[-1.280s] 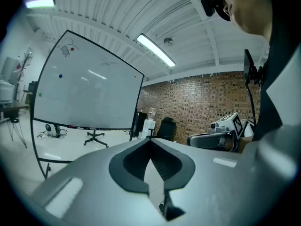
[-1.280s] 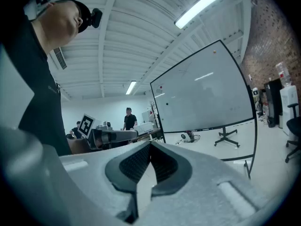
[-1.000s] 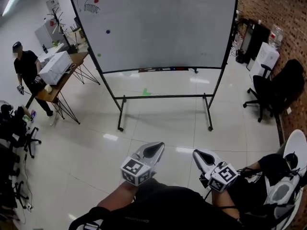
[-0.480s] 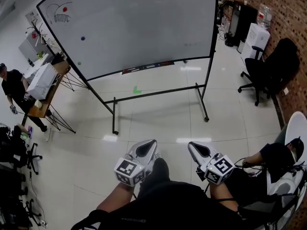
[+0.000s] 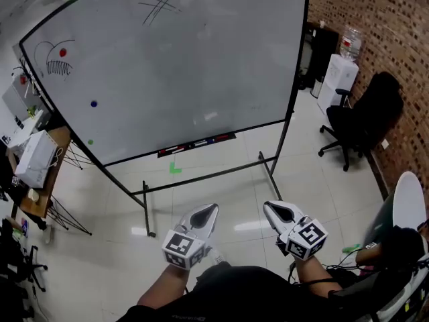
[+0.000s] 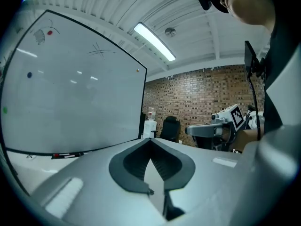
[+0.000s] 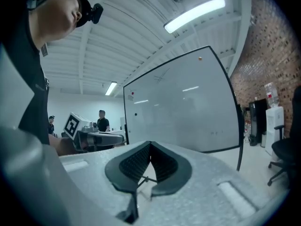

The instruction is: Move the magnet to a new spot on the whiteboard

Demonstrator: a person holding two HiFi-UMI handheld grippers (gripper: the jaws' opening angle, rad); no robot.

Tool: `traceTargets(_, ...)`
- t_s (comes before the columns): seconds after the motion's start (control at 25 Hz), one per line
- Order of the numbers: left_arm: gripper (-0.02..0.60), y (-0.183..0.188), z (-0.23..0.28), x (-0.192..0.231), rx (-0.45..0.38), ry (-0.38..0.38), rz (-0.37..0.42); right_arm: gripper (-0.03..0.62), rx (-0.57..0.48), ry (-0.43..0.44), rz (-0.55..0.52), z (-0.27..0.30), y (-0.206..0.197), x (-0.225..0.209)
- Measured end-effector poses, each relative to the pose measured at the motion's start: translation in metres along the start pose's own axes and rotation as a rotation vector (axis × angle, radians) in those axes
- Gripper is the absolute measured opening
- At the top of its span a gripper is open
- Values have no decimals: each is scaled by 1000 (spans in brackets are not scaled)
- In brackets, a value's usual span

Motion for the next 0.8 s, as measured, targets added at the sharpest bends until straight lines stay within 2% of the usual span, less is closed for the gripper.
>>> traceTargets(0.16, 12, 45, 33, 62, -25, -44, 66, 6, -64, -83, -69, 64, 53, -49)
traceTargets(0.28, 12, 83, 52, 95, -46, -83, 68, 6, -88, -124, -131, 106, 88, -74)
traceTargets(0.4, 12, 103, 64, 117, -58, -101, 74, 20, -98, -133, -176, 135, 112, -82)
traceTargets(0.56, 12, 129, 80, 126, -93, -131, 67, 20, -104, -153, -279, 158, 144, -103)
traceTargets(0.8, 12, 169, 117, 106, -132, -255, 161, 42, -143, -158, -404, 178, 213, -145)
Point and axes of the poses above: the fingertips, and each gripper's own axes: z forward along the fingers, x to its left, y out of its top, the point moved 2 cm from there along -z, backward along the fingers, and after that the axes turned 8 degrees about -z, right-handed, at the moved point
